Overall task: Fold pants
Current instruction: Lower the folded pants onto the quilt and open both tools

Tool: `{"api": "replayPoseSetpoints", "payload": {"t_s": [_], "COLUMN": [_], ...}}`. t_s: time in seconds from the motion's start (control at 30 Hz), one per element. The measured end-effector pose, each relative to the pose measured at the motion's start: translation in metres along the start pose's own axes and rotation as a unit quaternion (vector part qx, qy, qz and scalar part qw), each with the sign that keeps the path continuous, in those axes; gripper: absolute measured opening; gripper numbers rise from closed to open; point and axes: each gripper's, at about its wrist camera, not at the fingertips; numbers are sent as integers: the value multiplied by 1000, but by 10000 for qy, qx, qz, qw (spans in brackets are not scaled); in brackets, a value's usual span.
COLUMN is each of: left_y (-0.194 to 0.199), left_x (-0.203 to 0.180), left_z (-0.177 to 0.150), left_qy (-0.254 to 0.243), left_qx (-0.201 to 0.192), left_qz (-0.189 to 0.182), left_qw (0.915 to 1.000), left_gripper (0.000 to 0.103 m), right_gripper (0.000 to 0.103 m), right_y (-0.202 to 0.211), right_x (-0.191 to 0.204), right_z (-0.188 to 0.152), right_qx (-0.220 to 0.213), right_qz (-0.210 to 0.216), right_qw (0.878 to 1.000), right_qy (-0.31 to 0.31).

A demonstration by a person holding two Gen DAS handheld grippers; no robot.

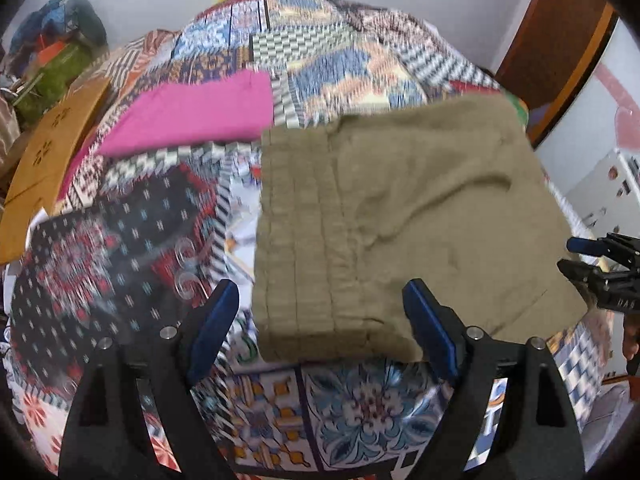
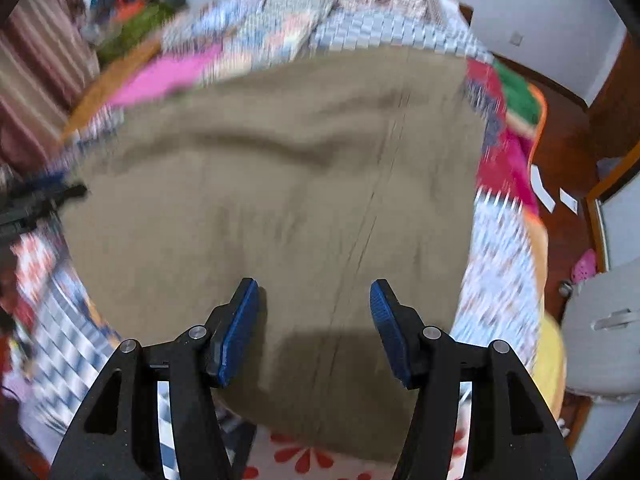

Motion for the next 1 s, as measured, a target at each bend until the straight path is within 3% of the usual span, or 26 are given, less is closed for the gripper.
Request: {"api": "replayPoseSetpoints", "payload": {"t_s": [0.13, 0.2, 0.37, 0.5, 0.6, 0.8, 1.0], "left_y": [-7, -7, -6, 16, 34, 54, 53], "left_x": [0, 3, 9, 9, 14, 20, 14], "left_z": [-15, -15, -11, -9, -14, -26, -36], "left_qy": [58, 94, 227, 370, 544, 885, 1117], "left_qx": [-55, -100, -94, -315, -440, -447, -317], "left_qz": [6, 55, 46, 207, 84, -152, -445], "left_qw": [10000, 9999, 9997, 9986, 9975, 9950, 9922], "left_gripper": [87, 94, 99, 98, 98, 98, 98], "right_gripper": [55, 55, 55, 57, 57, 57, 61], "right_y": [-2, 0, 4, 7, 15, 38, 63], "right_x": [-13, -16, -14, -18, -16, -7, 1], "right_z": [-13, -17, -26, -26, -24, -21, -15], "right_qx": [47, 90, 43, 68, 39, -357, -803], "right_qz": [222, 275, 52, 59, -76, -414, -386], "right_qw": [9987, 9987, 9997, 9991, 9992, 9984, 9959], "right_qy": [-456, -415, -228, -413, -378, -163, -120]}}
Point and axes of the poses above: each gripper's, at about its wrist camera, not at the fingertips, and y roughly against the way its jaws point, x to its left, z to its top, and after that the axes turned 6 degrees about -z, right-handed
